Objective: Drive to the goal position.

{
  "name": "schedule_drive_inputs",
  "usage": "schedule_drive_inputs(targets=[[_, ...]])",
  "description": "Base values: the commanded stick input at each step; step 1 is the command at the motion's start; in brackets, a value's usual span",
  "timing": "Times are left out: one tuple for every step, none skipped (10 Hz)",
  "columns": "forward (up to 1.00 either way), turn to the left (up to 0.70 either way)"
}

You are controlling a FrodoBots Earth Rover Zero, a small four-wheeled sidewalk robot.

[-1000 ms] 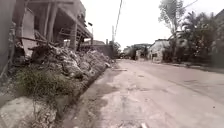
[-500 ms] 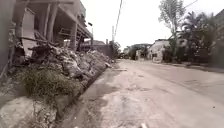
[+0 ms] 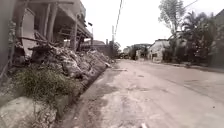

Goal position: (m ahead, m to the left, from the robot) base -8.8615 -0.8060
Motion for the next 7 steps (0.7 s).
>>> schedule_drive_inputs(targets=[[0.06, 0.0], [0.06, 0.0], [0.06, 0.0], [0.06, 0.0], [0.06, 0.0], [0.06, 0.0], [0.06, 0.0]])
